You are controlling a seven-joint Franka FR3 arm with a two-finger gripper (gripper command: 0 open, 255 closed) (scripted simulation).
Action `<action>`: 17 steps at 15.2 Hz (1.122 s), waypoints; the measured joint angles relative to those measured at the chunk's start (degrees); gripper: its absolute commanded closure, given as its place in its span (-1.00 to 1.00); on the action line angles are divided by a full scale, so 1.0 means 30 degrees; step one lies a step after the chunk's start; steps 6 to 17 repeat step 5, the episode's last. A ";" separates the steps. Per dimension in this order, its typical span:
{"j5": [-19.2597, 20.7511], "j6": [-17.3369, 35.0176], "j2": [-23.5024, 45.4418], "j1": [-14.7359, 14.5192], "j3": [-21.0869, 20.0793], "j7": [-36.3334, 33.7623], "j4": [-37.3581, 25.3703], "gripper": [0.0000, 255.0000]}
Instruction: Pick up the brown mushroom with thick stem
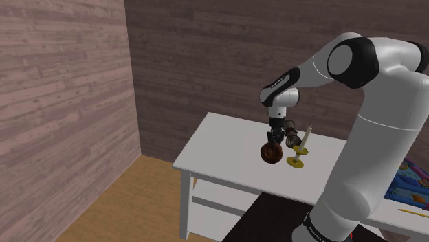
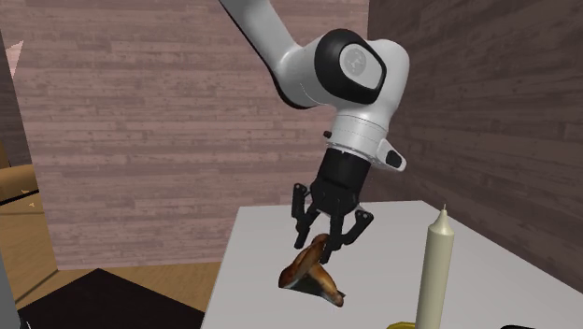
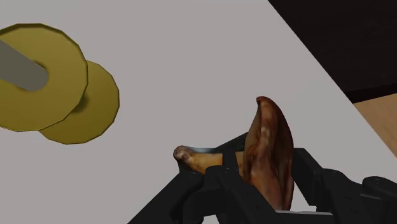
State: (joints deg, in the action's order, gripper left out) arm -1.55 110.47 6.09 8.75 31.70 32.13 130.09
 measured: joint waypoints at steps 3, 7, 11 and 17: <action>0.0301 -0.0759 -0.0557 -0.0032 0.0050 -0.0200 -0.0288 1.00; 0.0478 -0.1188 -0.0922 -0.0066 0.0056 -0.0351 -0.0405 1.00; 0.0478 -0.1188 -0.0922 -0.0066 0.0056 -0.0351 -0.0405 1.00; 0.0478 -0.1188 -0.0922 -0.0066 0.0056 -0.0351 -0.0405 1.00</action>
